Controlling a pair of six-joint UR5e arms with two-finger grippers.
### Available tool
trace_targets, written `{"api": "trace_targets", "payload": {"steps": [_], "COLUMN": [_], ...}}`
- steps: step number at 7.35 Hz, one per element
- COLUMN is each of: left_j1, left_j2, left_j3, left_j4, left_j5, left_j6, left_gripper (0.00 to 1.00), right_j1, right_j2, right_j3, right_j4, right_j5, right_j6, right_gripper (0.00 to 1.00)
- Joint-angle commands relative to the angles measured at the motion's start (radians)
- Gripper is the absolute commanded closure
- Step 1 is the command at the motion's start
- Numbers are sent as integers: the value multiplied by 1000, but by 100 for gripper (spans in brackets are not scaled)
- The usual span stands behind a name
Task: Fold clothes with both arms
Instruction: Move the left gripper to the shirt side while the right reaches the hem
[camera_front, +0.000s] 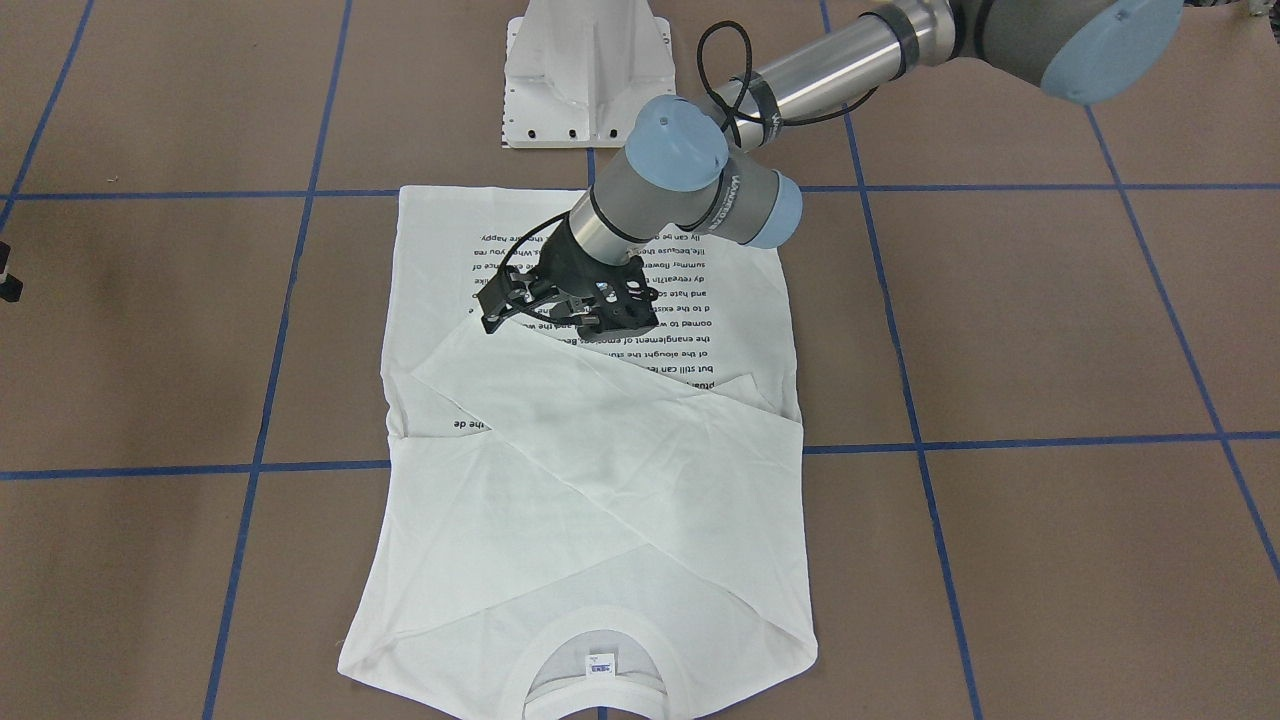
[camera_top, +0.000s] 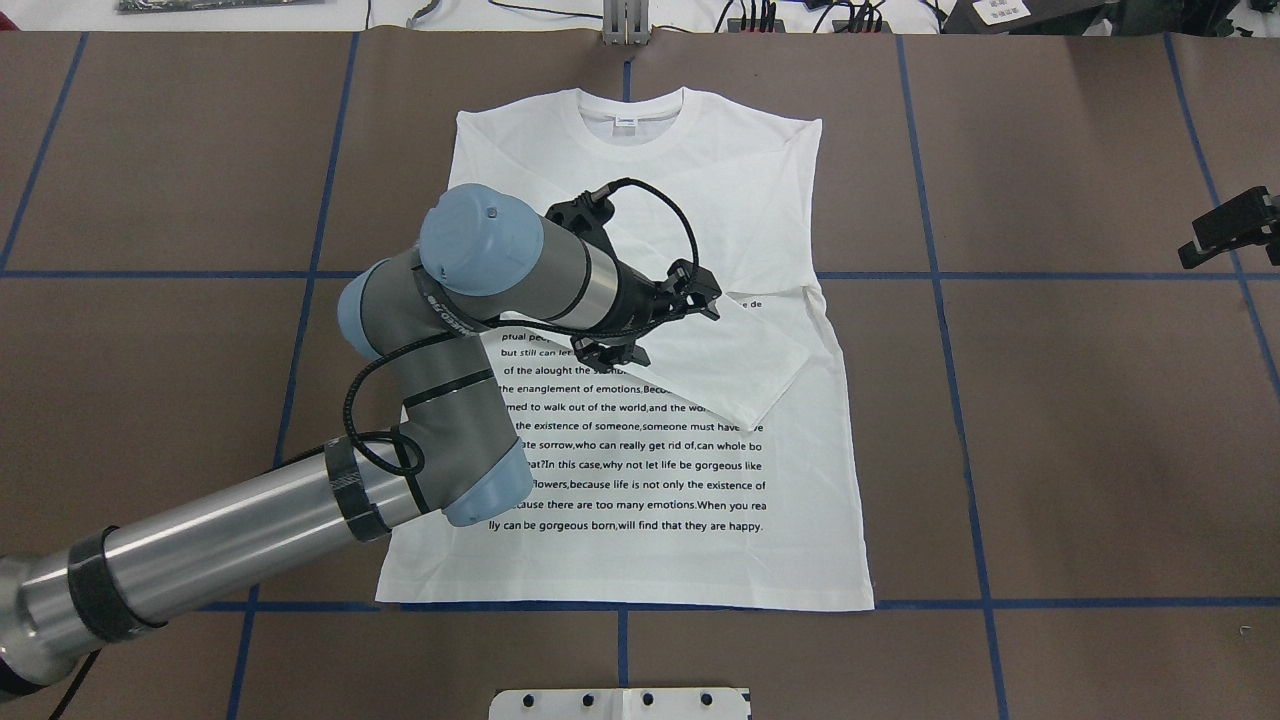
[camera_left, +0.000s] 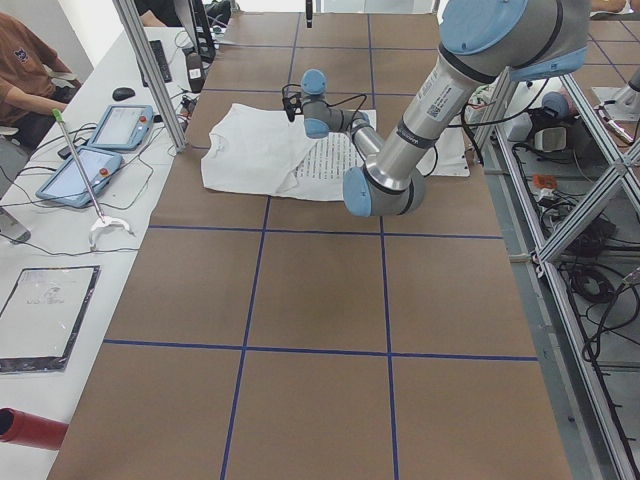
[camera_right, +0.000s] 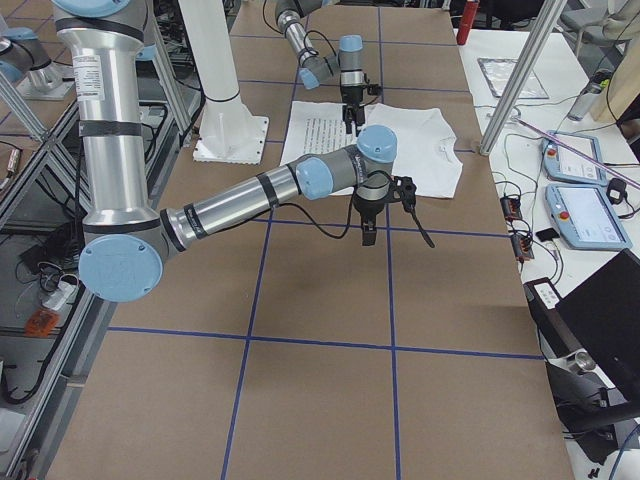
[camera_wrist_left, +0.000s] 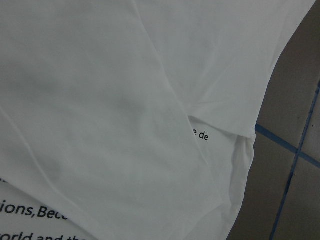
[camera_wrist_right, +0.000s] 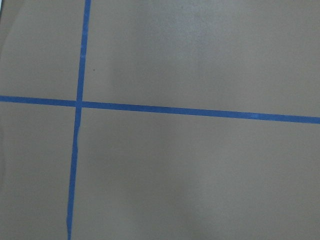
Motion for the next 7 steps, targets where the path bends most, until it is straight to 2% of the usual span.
{"api": "trace_targets", "payload": {"steps": [1,2,4,5,6,7], "left_j1": [-33,-47,-93,-99,-99,-95], "left_j2": [69,118,267,287,313,351], "left_j3": [-257,-353,-528,-597,-605,-616], "left_j4": [315,399,499,577,598,598], "left_j5": [-12,-7,-7,-4,2,37], "left_j6": [143,229,343,373,409,413], "left_gripper": [0,0,1,1,1,1], "right_j1": [-130,-260,-407,-511,-612,-665], "right_j2": [-2,12,12,16,18,18], "right_j3": [16,34,95,121,146,166], "right_j4": [175,212,224,225,225,225], "right_j5": [-43,-143,-180,-248,-341,-367], "right_j6": [217,356,553,641,726,759], "right_gripper": [0,0,1,1,1,0]}}
